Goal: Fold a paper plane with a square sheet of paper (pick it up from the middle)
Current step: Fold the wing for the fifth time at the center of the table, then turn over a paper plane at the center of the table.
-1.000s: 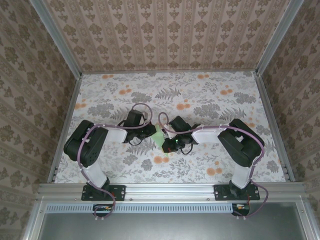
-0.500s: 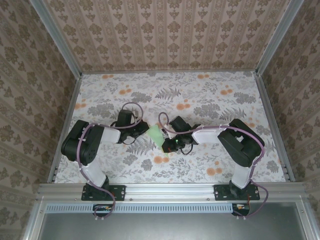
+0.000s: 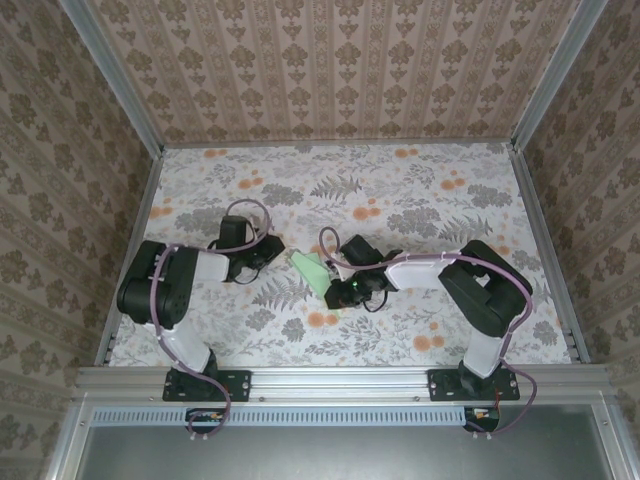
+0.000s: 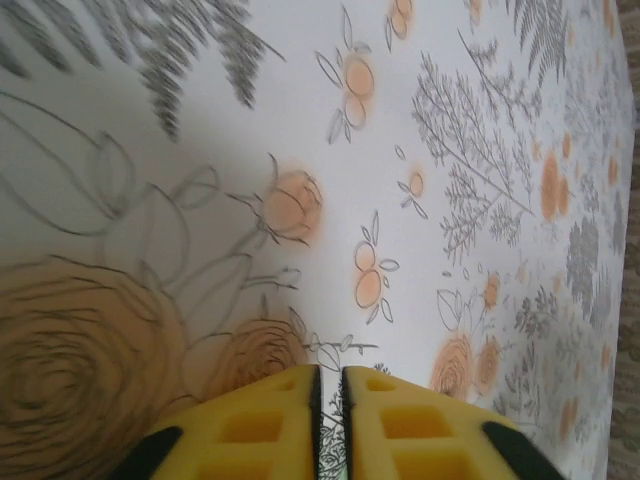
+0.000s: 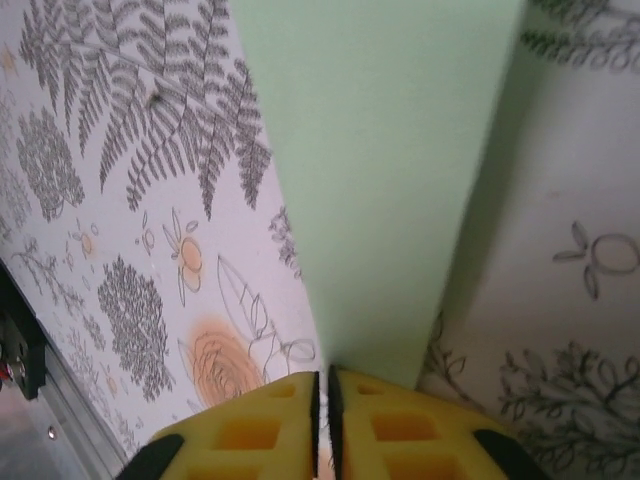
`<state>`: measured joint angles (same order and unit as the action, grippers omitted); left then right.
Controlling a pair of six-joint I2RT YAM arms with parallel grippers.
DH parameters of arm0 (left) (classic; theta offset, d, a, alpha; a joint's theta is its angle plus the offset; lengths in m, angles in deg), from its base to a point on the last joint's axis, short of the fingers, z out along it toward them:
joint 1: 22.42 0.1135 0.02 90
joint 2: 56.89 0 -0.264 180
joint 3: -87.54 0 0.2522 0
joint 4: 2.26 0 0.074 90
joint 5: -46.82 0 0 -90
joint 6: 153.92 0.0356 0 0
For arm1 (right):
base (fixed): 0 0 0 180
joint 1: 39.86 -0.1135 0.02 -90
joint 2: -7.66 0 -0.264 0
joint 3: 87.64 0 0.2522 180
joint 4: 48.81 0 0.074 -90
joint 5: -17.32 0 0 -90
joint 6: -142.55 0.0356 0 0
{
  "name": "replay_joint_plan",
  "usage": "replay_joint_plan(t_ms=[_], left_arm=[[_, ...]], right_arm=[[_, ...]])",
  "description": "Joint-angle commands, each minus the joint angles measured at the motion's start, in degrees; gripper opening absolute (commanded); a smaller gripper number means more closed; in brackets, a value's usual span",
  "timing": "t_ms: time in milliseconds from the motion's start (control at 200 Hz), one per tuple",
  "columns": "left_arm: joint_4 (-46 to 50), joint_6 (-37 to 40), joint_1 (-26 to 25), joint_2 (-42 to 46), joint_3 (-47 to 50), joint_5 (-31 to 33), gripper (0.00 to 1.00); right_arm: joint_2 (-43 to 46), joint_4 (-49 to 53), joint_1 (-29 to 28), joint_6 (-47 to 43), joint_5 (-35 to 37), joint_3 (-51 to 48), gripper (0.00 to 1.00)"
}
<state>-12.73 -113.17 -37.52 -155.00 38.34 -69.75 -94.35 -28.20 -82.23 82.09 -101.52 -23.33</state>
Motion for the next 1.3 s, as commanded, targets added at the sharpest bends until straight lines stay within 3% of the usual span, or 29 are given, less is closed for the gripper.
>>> replay_joint_plan(t_ms=[0, 285, 405, 550, 705, 935, 1090, 1295], left_arm=[[9.7, 2.9, 1.8, 4.0, -1.0, 7.1, 0.24], [28.7, 4.6, -1.5, 15.1, -4.8, 13.8, 0.5], [37.4, 5.3, -6.2, 17.9, -8.1, 18.8, 0.62], [49.0, 4.2, -13.8, 17.2, -13.6, 26.7, 0.88], [53.4, 1.6, -21.3, 13.9, -18.1, 31.3, 0.99], [66.9, -2.7, -32.6, 3.9, -30.1, 40.7, 1.0], [73.1, -5.6, -36.7, -3.3, -37.1, 42.5, 0.97], [74.8, -6.9, -38.2, -9.2, -41.5, 40.9, 0.92]], right_arm=[[4.1, 4.9, -0.6, 3.0, 2.3, 3.7, 0.23], [15.2, 9.1, 3.8, 5.2, 10.6, 5.3, 0.52], [18.1, 10.0, 8.5, 3.7, 14.4, 2.4, 0.66], [18.8, 9.3, 14.6, 2.3, 16.4, -0.6, 0.76], [18.7, 6.8, 19.5, 2.2, 17.9, -3.2, 0.83], [19.5, 2.6, 22.8, 4.6, 19.3, -8.4, 0.99], [19.1, 1.4, 24.2, 5.7, 18.5, -9.8, 1.0], [18.4, 2.2, 24.5, 5.9, 17.4, -9.5, 1.0]])
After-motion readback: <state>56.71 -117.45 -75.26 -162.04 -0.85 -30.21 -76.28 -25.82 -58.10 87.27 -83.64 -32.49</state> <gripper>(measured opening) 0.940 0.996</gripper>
